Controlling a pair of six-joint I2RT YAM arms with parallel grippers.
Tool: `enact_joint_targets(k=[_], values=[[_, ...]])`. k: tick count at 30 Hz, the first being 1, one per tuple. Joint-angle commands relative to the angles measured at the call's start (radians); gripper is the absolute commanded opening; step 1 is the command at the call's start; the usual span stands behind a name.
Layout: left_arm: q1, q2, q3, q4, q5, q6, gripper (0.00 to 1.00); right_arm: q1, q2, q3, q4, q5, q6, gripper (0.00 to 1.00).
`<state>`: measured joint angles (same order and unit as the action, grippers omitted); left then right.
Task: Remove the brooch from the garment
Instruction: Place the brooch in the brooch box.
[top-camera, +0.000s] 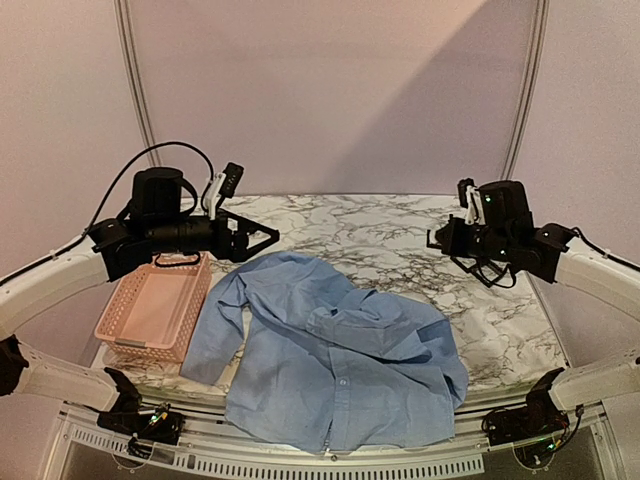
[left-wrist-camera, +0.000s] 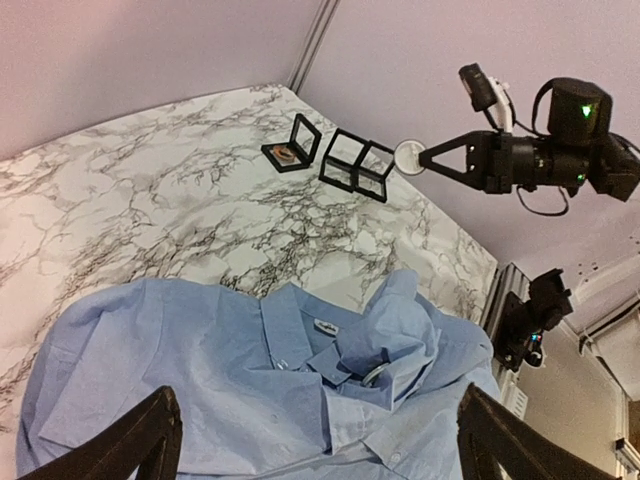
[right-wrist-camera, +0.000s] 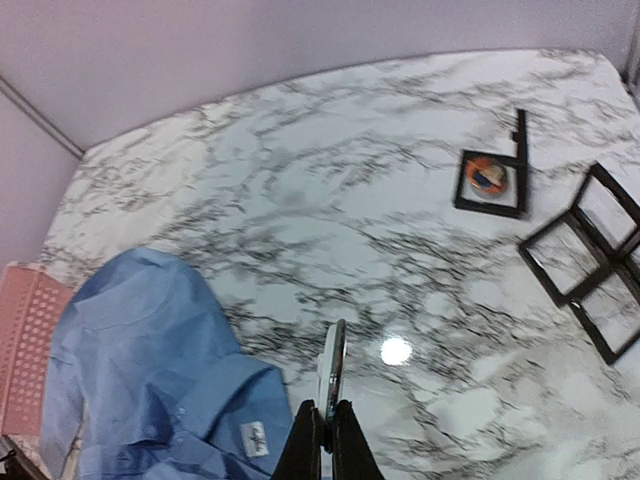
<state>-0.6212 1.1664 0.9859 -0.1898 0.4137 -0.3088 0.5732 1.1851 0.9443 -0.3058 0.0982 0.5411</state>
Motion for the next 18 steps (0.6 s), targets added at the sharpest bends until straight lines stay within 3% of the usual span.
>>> enact_joint_targets(k=[1, 10, 18], values=[[0.011, 0.035, -0.01, -0.009, -0.034, -0.022, 0.95, -0.058, 0.049, 0.068, -0.25, 0.136, -0.082, 0.0], [0.011, 0.057, 0.015, -0.092, -0.141, -0.029, 0.94, -0.225, 0.308, 0.257, -0.356, 0.192, -0.251, 0.0], [0.011, 0.07, 0.018, -0.087, -0.102, -0.054, 0.94, -0.26, 0.595, 0.435, -0.449, 0.361, -0.347, 0.0]])
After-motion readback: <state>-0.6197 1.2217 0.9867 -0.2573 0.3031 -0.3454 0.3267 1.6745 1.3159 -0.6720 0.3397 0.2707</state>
